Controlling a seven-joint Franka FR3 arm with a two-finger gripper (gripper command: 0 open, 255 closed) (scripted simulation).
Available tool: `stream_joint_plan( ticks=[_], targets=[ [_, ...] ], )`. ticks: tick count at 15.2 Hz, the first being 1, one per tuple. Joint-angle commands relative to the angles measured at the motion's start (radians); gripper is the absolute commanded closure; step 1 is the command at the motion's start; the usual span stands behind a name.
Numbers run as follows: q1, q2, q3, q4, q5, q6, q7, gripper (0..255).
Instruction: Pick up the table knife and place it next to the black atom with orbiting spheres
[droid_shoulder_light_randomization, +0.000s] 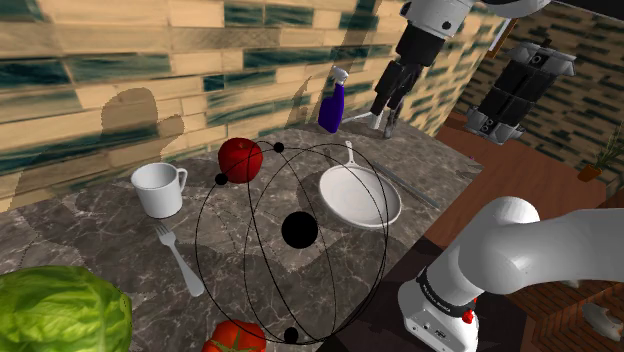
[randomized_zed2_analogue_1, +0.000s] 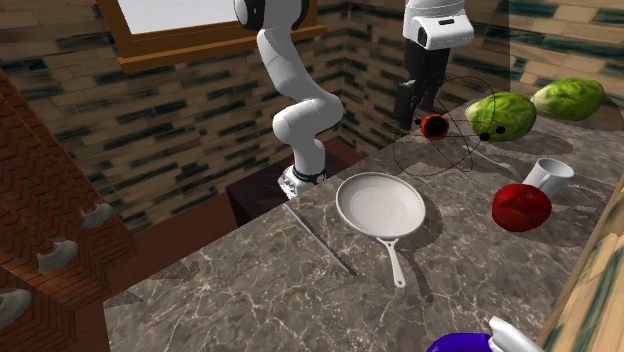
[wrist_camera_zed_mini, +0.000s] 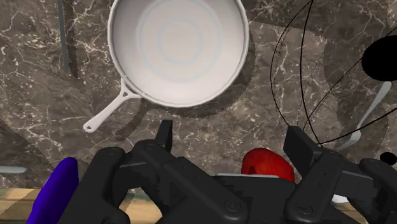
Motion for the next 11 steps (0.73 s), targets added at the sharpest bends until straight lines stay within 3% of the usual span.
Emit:
stream_joint_plan(
  ticks=[1, 11],
  targets=[
    [0.0, 0.0, 0.0, 0.0, 0.0, 0.0, 0.0, 0],
    [-0.09, -0.073, -0.118, -0.259, -0.133, 0.129, -0.12, 0]
  ],
)
